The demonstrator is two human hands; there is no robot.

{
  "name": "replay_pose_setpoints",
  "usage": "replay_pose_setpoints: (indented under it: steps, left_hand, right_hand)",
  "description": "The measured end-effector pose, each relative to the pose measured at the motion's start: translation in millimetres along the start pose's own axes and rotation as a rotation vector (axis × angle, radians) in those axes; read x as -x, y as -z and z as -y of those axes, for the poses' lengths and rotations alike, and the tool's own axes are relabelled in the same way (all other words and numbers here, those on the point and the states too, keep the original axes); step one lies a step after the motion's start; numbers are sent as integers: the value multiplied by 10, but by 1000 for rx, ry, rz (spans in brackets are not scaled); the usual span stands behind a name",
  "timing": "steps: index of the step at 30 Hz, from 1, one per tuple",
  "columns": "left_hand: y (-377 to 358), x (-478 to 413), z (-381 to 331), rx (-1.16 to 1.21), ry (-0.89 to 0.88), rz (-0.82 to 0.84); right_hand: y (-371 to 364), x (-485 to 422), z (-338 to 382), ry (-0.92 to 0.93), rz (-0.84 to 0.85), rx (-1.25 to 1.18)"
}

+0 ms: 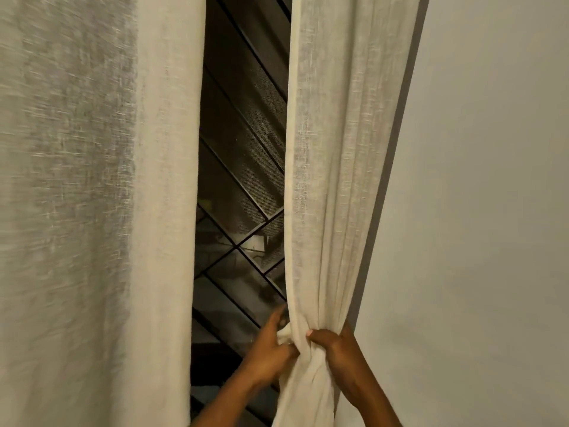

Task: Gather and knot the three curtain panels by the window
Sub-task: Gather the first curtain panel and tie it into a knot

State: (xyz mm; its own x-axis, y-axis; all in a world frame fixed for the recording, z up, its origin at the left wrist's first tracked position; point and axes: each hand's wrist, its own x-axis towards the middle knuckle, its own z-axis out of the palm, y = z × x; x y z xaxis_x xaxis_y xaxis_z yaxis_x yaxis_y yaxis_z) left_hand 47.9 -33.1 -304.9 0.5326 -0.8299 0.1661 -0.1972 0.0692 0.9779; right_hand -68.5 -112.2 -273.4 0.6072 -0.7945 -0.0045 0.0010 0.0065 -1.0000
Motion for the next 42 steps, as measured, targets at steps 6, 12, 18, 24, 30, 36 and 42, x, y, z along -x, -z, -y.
replay_pose_setpoints:
  steps: [6, 12, 18, 24, 30, 36, 42]
  left_hand:
    - [324, -41, 12, -256, 16, -64]
    - [476, 90, -237, 53, 221, 62]
    - [249, 229, -348, 368, 366, 165]
    - [-176, 317, -237, 214, 317, 217]
    - [-264, 397, -309, -66, 127, 39]
    - [-361, 378, -205, -195, 51, 101]
    - [-291, 453, -8, -368, -35, -15]
  right_hand:
    - [133, -23, 31, -30, -18, 153]
    - [90, -92, 3, 181, -152, 371]
    - [-158, -24, -11, 347, -485, 725]
    - [-194, -22, 43, 283, -266, 752]
    - [-20, 156, 223, 187, 154, 330]
    - [76, 233, 108, 287, 20, 520]
    - [287, 225, 99, 377, -28, 610]
